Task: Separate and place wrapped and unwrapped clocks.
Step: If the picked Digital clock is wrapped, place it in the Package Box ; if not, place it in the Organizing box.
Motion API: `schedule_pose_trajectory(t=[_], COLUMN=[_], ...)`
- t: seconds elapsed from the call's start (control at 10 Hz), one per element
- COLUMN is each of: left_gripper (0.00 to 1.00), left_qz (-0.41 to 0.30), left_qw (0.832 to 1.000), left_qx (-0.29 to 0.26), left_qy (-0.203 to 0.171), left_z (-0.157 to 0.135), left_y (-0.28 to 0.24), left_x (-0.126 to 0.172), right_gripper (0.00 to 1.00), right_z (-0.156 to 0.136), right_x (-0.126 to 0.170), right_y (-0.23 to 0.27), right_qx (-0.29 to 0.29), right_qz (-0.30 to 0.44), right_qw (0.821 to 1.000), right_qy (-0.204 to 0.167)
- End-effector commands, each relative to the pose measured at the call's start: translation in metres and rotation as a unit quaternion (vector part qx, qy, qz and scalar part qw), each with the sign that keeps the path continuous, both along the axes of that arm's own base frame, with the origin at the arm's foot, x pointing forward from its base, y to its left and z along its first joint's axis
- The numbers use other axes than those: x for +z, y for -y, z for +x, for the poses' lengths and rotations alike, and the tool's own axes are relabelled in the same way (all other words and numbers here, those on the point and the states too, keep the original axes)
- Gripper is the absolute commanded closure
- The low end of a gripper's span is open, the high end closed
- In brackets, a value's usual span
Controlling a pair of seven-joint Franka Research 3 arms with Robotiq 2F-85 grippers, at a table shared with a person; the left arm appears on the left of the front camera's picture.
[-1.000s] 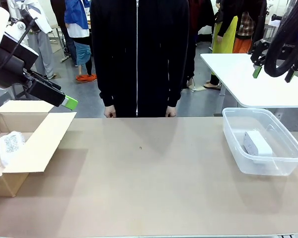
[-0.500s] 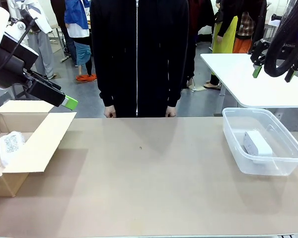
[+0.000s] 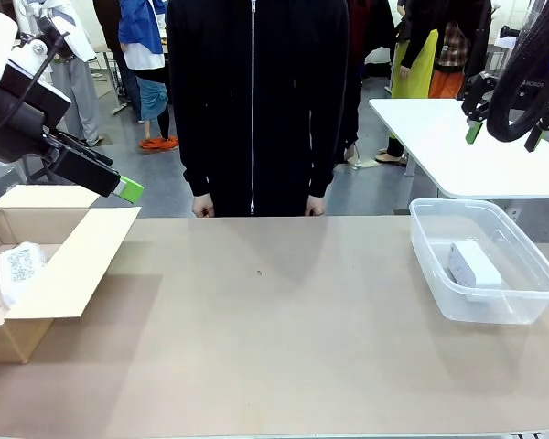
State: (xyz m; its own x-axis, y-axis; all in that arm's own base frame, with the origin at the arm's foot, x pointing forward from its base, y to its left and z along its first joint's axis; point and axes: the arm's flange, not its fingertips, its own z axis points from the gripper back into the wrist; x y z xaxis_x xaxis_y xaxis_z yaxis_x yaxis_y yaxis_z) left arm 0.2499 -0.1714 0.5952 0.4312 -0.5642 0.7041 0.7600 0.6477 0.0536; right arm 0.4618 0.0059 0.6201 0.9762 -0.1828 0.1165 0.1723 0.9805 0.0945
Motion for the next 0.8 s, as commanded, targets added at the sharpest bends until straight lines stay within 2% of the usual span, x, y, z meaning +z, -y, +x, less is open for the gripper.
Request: schedule_pose_trajectory(t=[0.0, 0.7], left_gripper=[0.00, 0.00], left_qz=[-0.006, -0.006], left_qw=[1.000, 1.000], left_qx=[-0.001, -0.001], left_qy=[0.001, 0.001], left_z=[-0.0002, -0.0002], left_y=[0.0010, 0.0010], left_x=[0.0005, 0.0005], right_gripper=[0.00, 0.00], right_z=[-0.0022, -0.0022], right_x=[0.0010, 0.0010], right_y=[0.0008, 0.0008], right_qx=[0.001, 0.001], right_qz=[0.001, 0.001], right_qw=[1.000, 1.000], right_qy=[-0.004, -0.004])
